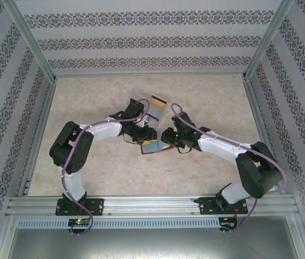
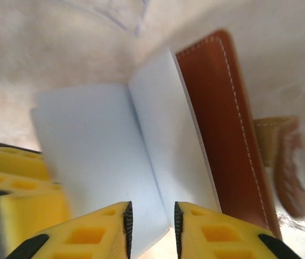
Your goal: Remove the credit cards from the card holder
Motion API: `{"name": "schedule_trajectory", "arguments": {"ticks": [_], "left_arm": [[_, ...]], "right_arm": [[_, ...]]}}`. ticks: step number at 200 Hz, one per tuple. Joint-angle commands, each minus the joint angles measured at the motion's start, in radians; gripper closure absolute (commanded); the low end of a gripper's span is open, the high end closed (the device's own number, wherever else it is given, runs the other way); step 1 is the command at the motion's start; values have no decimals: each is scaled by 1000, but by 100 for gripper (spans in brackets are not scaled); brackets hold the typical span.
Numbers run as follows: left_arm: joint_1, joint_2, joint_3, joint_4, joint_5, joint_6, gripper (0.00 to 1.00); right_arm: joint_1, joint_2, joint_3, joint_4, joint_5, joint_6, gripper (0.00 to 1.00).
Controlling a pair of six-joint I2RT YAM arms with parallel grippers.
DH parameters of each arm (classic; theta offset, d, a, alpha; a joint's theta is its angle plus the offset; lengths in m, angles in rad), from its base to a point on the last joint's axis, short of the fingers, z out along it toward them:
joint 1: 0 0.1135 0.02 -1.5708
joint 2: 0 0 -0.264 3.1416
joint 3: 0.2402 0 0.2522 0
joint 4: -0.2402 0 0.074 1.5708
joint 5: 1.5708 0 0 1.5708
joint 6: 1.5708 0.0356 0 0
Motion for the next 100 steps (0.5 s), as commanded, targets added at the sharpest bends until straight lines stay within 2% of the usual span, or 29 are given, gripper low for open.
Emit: {"name": "schedule_trajectory", "arguments": {"ticks": [1, 25, 53, 82, 100], "left_arm": [[-32, 13, 33, 61, 37, 2, 59], [-53, 23, 62, 76, 32, 1, 58], [-73, 51, 101, 82, 2, -2, 51], [-83, 95, 141, 66, -44, 7, 44], [-84, 110, 150, 60, -66, 13, 44]], "right_arm": [[-28, -52, -51, -15, 31, -13, 69], [-48, -114, -82, -36, 50, -22, 68], [-62, -170, -101, -55, 77, -37, 67], [-61, -185, -109, -46, 70, -51, 67], [-56, -181, -103, -41, 58, -62, 67]]}}
